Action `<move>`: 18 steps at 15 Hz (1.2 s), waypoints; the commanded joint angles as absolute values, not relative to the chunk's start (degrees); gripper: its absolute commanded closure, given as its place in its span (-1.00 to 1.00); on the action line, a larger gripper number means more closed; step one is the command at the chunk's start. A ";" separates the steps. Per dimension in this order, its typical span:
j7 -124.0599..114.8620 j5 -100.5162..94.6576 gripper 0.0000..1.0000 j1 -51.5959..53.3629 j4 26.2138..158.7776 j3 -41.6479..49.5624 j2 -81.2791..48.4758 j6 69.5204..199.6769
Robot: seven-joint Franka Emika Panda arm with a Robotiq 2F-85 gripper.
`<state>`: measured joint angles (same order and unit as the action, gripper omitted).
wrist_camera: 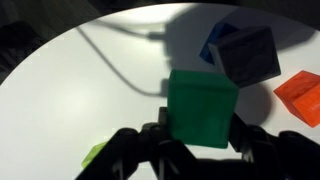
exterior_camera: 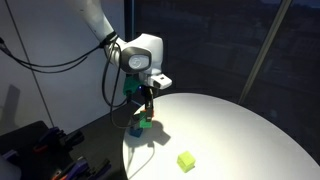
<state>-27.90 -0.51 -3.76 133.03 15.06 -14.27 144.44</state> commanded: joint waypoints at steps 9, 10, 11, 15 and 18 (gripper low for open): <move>-26.96 -0.59 0.37 -4.85 132.43 14.24 -10.91 143.14; -26.87 -0.72 0.37 -4.77 132.32 14.10 -10.62 142.97; -26.60 -0.79 0.37 -4.73 132.19 13.87 -10.33 142.71; -25.11 -1.05 0.37 -4.50 131.58 12.59 -10.00 142.30; -22.93 -1.15 0.37 -4.33 131.39 11.42 -9.85 142.62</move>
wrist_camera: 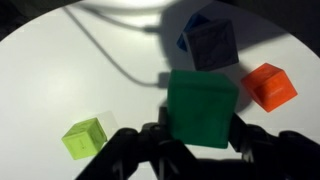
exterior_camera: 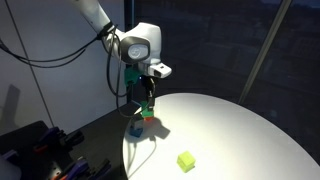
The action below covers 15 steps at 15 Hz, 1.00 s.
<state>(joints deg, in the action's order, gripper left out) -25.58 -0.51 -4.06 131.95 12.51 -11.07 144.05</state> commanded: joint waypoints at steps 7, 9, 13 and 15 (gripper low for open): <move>-17.03 -1.83 0.37 -4.13 131.93 9.53 -9.10 142.45; -14.63 -1.71 0.37 -4.13 132.40 8.95 -8.72 142.92; -11.84 -2.17 0.37 -3.84 132.92 8.08 -8.43 143.36; -11.20 -2.48 0.37 -3.73 133.06 7.73 -8.61 143.57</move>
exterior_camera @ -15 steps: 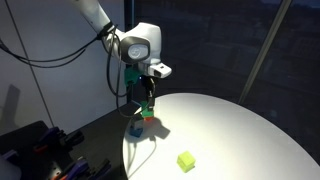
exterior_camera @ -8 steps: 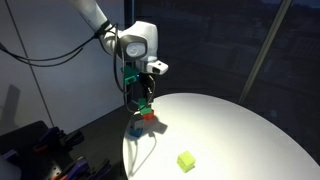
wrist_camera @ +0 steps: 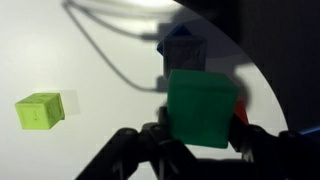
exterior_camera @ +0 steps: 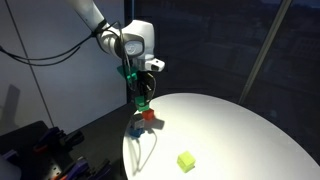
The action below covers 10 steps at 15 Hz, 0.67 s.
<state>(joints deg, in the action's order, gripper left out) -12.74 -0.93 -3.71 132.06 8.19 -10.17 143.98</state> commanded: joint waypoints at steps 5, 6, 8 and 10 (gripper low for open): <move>-11.06 -3.93 0.37 -3.55 133.64 7.10 -9.35 144.30; -10.97 -4.03 0.37 -3.55 133.86 7.02 -9.39 144.40; -11.18 -4.57 0.37 -3.44 134.47 7.05 -9.34 144.63; -11.33 -5.08 0.37 -3.38 135.12 7.18 -9.24 144.83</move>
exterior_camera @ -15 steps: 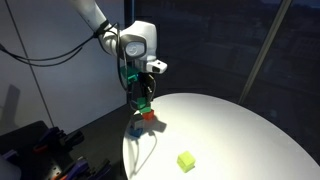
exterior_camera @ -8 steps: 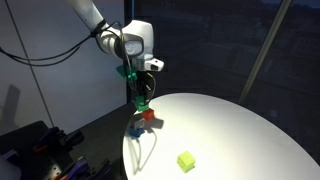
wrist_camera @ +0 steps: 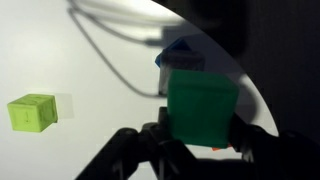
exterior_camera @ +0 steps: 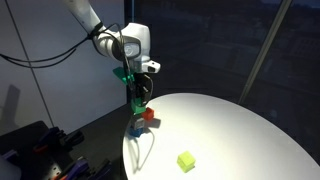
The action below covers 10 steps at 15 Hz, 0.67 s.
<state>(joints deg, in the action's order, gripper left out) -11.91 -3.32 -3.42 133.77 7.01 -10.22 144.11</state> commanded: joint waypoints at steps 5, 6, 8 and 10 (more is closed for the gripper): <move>-11.21 -5.86 0.37 -3.58 136.09 7.33 -9.08 145.23; -11.25 -5.97 0.37 -3.56 136.22 7.35 -9.12 145.33; -11.36 -6.14 0.37 -3.53 136.35 7.36 -9.28 145.55; -11.60 -6.20 0.37 -3.51 136.23 7.40 -9.56 145.74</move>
<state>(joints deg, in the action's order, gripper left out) -11.91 -4.88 -3.42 135.39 7.08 -10.23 144.71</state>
